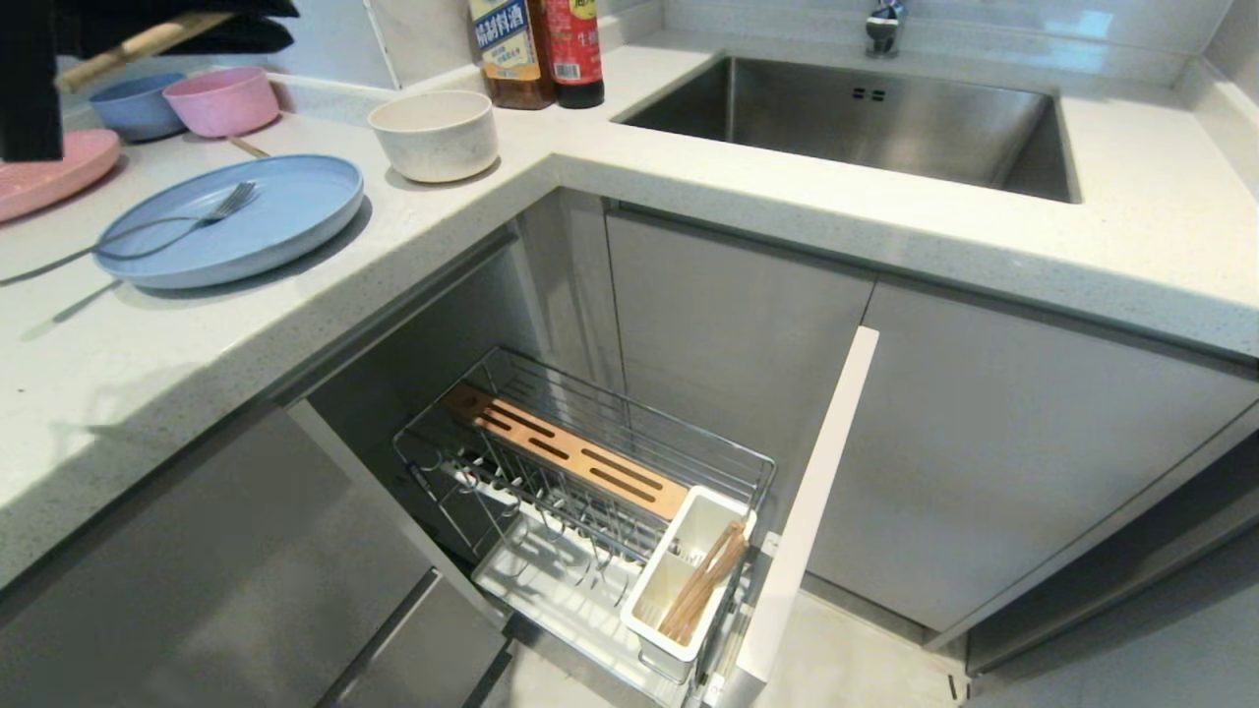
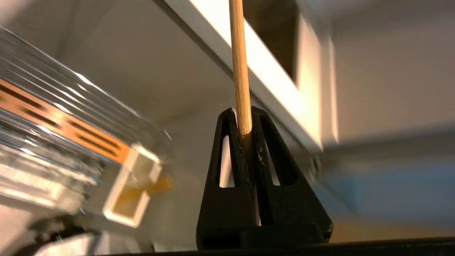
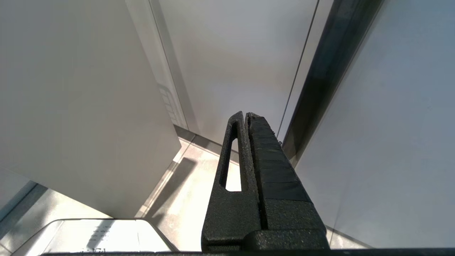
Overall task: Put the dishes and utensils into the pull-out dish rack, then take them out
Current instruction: Pick up the chopsticks and place it in the cupboard
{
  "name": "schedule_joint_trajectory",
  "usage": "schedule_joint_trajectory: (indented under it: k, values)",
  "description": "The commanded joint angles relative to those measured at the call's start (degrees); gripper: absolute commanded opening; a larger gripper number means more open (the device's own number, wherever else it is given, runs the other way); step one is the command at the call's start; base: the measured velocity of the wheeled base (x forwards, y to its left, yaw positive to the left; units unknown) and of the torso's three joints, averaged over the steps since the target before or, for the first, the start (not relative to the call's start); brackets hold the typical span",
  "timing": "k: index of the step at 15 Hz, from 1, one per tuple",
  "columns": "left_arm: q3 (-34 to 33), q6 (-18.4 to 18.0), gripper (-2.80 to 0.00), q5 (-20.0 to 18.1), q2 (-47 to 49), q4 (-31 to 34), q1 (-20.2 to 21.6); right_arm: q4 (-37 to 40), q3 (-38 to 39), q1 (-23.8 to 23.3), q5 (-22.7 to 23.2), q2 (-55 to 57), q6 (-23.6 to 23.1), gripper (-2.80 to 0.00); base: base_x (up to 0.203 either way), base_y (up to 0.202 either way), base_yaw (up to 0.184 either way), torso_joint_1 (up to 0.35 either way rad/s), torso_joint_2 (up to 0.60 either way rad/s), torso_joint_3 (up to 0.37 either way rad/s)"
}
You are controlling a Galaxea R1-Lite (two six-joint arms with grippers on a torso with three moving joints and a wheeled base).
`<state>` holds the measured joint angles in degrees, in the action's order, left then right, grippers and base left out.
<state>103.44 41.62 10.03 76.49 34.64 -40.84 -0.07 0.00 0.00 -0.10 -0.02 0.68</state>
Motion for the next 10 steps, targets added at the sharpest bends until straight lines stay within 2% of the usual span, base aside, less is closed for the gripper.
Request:
schedule_joint_trajectory:
  k: [1,3,5,10]
  values:
    - [-2.2,0.3,-2.80,-0.4,-1.4,0.6,-7.0,0.0,0.1,0.0,0.0,0.0,0.0,-2.80,0.000,0.000,0.000,0.000,0.00,0.000]
    - [-3.5,0.7,-2.80,-2.4,-0.6,3.6,-13.1,0.0,0.1,0.0,0.0,0.0,0.0,-2.80,0.000,0.000,0.000,0.000,0.00,0.000]
    - [-4.1,1.8,-2.80,-6.6,1.7,7.9,-16.9,0.0,0.1,0.0,0.0,0.0,0.0,-2.80,0.000,0.000,0.000,0.000,0.00,0.000]
    - [-4.0,6.1,-2.80,-7.3,9.1,17.2,-18.9,0.0,0.1,0.0,0.0,0.0,0.0,-2.80,0.000,0.000,0.000,0.000,0.00,0.000]
